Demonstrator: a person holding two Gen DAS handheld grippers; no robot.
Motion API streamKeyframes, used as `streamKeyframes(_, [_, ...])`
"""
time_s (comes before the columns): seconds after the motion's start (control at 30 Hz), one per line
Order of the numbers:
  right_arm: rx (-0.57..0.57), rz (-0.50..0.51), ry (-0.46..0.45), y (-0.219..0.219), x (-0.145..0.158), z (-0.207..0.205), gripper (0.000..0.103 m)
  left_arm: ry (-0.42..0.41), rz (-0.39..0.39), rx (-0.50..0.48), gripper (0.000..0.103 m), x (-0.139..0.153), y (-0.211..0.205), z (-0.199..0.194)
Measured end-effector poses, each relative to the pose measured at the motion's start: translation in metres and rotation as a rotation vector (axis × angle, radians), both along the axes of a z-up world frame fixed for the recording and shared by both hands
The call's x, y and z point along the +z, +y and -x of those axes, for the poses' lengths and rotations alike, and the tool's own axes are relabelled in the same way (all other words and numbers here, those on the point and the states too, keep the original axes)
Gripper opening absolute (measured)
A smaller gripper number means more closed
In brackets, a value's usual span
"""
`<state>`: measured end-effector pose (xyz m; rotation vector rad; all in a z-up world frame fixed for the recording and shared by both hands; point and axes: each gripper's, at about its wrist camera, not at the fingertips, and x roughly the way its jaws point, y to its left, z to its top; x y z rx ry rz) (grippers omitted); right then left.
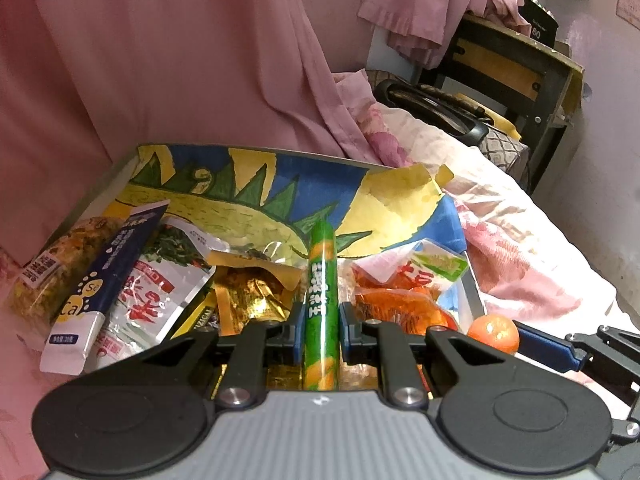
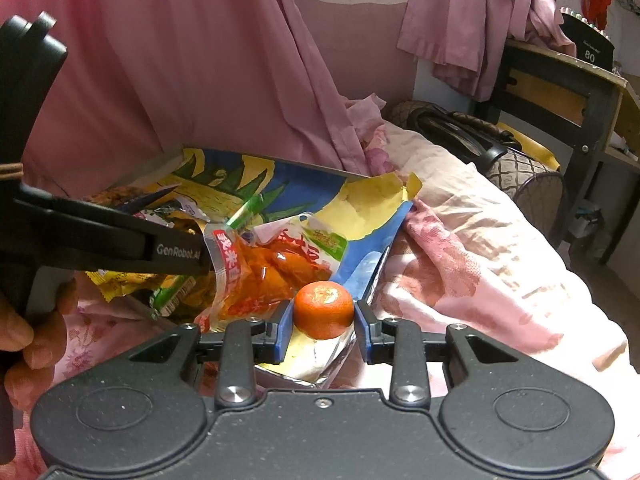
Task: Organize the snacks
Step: 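Lower the sausage stick with left gripper while right lowers the mandarin into the tray, then open both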
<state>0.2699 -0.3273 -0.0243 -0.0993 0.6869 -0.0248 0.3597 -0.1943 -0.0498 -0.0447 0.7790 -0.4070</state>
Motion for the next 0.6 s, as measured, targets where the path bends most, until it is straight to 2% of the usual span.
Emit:
streamKeyframes(0.33, [-0.009, -0.013, 0.012, -0.003, -0.006, -0.003, 0.038, 0.004, 0.002, 0.011, 0.021, 0.001, 0.002, 0.002])
streamKeyframes(0.6, [-0.030, -0.031, -0.021, -0.006, 0.002, 0.000, 0.056, -0.014, 0.026, 0.027, 0.044, 0.014, 0.013, 0.007])
